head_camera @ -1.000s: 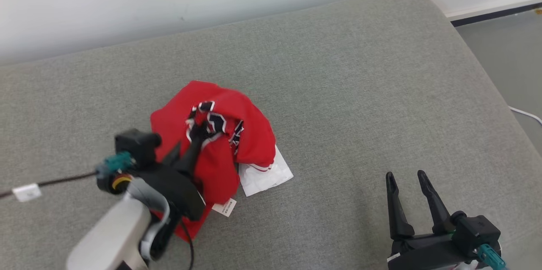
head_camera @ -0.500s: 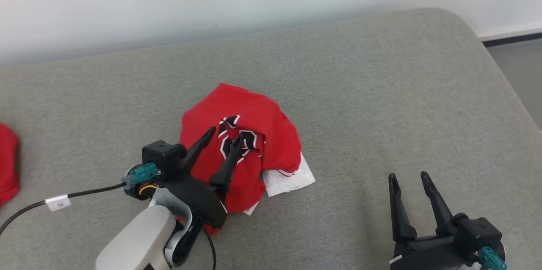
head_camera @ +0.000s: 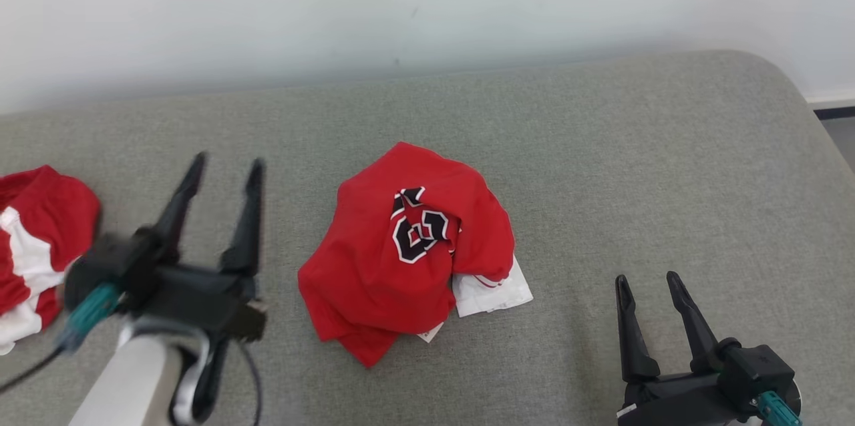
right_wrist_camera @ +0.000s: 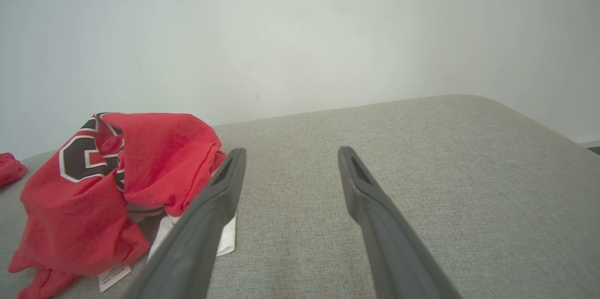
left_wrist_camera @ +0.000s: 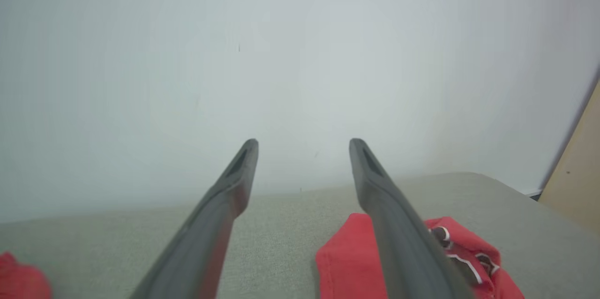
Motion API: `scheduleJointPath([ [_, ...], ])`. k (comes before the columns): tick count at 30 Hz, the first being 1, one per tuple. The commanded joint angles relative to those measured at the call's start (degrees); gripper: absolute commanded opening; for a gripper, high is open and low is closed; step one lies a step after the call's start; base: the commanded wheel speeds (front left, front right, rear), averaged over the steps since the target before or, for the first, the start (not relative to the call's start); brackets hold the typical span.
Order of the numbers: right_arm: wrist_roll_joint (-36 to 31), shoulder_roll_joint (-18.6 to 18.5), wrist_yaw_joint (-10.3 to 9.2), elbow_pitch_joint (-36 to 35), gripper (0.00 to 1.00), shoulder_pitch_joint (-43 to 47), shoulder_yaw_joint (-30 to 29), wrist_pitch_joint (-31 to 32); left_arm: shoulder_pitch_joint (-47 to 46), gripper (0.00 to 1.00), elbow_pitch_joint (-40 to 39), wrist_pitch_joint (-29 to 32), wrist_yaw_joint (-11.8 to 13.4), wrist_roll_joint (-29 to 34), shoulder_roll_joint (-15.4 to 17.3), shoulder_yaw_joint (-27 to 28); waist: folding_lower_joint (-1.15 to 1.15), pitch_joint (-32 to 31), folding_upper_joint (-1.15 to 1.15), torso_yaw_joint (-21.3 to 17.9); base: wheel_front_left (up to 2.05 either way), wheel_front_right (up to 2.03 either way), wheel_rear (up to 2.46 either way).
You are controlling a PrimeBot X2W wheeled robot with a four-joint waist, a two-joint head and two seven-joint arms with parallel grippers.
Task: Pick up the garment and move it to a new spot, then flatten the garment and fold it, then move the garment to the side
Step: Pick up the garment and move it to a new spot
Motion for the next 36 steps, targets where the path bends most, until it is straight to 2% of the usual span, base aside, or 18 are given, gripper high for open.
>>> scheduleJointPath([
  [1,-0.6,0.1,-0.12,-0.2,1.0,0.7,0.0,-0.3,2.9,1.0,-1.9,-0.2,0.3,2.7,0.1,2.5,0.0,-0.5,0.0,0.5,0.0,0.0,0.0],
  [8,-1.2,0.1,-0.12,-1.2,1.0,1.0,0.1,-0.2,15.4,1.0,-9.3,-0.2,-0.6,12.2,-3.3,17.2,0.0,-1.2,0.0,0.9,0.0,0.0,0.0],
  [12,-1.6,0.1,-0.12,-1.5,1.0,1.3,-0.1,-0.2,20.6,1.0,-10.7,-0.2,-1.9,16.9,-6.3,22.8,0.0,-1.4,0.0,1.4,0.0,0.0,0.0],
  [20,-2.5,0.1,-0.12,-0.8,1.0,2.2,0.3,-0.3,25.9,1.0,-6.9,-0.2,-4.5,22.5,-11.7,27.4,0.0,-2.6,0.0,2.0,0.0,0.0,0.0],
  [27,-2.9,0.1,-0.12,0.3,1.0,3.7,0.6,-0.2,28.7,1.0,-5.2,-0.2,-5.2,26.2,-15.4,31.2,0.0,-3.3,0.0,2.5,0.0,0.0,0.0],
  [36,-2.8,0.1,-0.12,1.1,1.0,4.4,0.6,-0.3,30.5,1.0,-7.4,-0.2,-6.2,28.4,-16.6,30.0,0.0,-3.5,0.0,2.9,0.0,0.0,0.0],
])
